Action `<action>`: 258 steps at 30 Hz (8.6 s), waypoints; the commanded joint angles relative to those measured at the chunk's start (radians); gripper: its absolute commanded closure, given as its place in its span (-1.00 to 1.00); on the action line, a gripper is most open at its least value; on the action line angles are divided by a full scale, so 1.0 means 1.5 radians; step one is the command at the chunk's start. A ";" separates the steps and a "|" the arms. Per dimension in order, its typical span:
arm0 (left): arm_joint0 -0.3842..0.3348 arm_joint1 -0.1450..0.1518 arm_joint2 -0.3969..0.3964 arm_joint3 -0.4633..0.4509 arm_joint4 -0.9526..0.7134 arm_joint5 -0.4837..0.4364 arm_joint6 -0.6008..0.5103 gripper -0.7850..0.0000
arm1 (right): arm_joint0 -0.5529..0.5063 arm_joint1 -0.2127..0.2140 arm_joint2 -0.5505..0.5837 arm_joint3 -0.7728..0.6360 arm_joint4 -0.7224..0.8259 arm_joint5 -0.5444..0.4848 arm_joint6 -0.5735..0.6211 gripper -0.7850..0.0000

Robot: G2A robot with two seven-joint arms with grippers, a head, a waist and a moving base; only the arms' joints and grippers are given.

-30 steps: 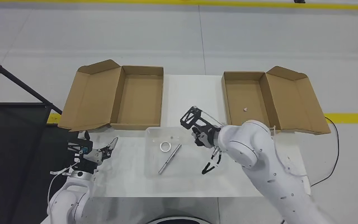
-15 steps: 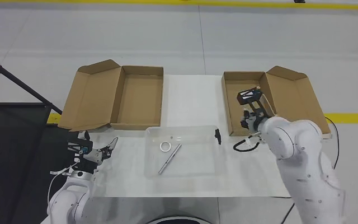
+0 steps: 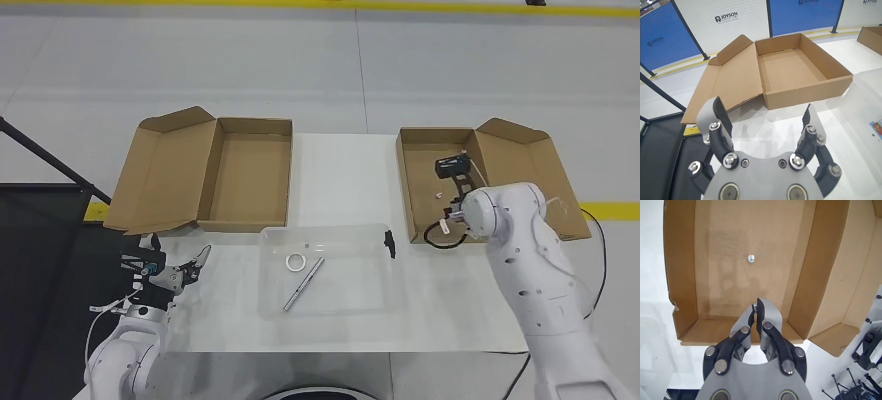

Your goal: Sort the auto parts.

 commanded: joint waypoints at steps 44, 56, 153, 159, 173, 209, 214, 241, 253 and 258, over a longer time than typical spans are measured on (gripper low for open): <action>-0.007 -0.001 -0.007 -0.001 -0.005 -0.024 0.017 -1.00 | -0.116 0.005 0.110 -0.337 0.092 -0.097 -0.098 -1.00; -0.056 0.014 -0.028 -0.118 0.088 -0.207 0.006 -1.00 | -0.232 0.020 0.187 -0.558 0.214 -0.276 -0.258 -1.00; -0.447 -0.002 0.452 -0.196 -0.073 -0.115 -1.027 -1.00 | -0.283 0.031 0.221 -0.615 0.232 -0.341 -0.257 -1.00; -0.457 -0.009 0.473 -0.194 -0.073 -0.069 -1.045 -1.00 | -0.283 0.031 0.221 -0.615 0.232 -0.341 -0.257 -1.00; -0.443 -0.010 0.467 -0.168 -0.082 -0.056 -0.997 -1.00 | -0.283 0.031 0.221 -0.615 0.232 -0.341 -0.257 -1.00; -0.456 -0.028 0.438 -0.149 -0.085 0.016 -0.947 -1.00 | -0.316 0.037 0.245 -0.621 0.235 -0.381 -0.286 -1.00; -0.461 -0.018 0.355 -0.195 -0.145 -0.019 -1.033 -1.00 | -0.334 0.045 0.267 -0.615 0.284 -0.461 -0.299 -1.00; -0.590 -0.022 0.486 -0.051 -0.190 0.108 -1.083 -1.00 | -0.388 0.065 0.280 -0.636 0.309 -0.594 -0.285 -1.00; -0.628 -0.043 0.527 0.033 -0.204 0.141 -1.088 -0.35 | -0.388 0.065 0.280 -0.636 0.309 -0.594 -0.285 -1.00; -0.636 -0.052 0.543 0.051 -0.225 0.145 -1.088 -0.16 | -0.388 0.065 0.280 -0.636 0.309 -0.594 -0.285 -1.00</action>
